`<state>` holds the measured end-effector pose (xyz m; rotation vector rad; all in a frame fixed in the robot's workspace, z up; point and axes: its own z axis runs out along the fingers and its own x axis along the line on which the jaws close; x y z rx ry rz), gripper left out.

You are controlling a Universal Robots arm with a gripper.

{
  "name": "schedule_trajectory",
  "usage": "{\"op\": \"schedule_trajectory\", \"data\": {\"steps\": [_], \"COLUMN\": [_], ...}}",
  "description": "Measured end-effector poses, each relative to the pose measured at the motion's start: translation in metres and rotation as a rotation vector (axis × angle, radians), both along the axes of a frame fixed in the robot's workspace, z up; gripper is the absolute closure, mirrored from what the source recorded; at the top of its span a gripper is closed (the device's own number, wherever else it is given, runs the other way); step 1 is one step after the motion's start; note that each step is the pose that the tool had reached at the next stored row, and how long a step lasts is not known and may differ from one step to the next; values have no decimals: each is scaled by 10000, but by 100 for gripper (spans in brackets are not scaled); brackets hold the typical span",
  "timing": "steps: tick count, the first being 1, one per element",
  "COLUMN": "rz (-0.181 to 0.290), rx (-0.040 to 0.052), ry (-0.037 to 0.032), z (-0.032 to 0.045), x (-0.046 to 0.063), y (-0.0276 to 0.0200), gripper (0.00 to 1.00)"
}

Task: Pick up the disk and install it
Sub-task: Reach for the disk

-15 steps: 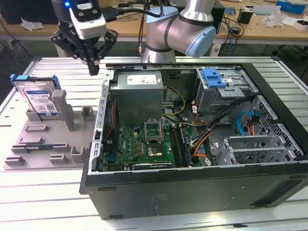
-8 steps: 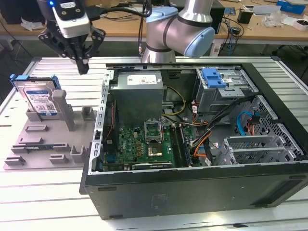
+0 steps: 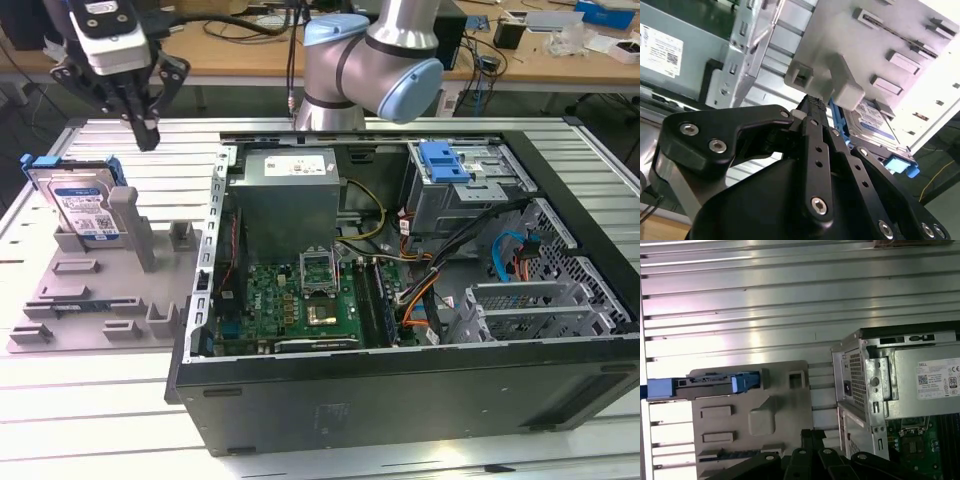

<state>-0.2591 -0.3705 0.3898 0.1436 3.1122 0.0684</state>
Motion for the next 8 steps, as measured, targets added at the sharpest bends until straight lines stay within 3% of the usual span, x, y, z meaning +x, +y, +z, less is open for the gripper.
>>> {"op": "schedule_trajectory", "data": {"steps": [8], "rz": [-14], "rx": [1], "ry": [0], "z": [-18], "x": [-325], "y": [111], "gripper": [89]}}
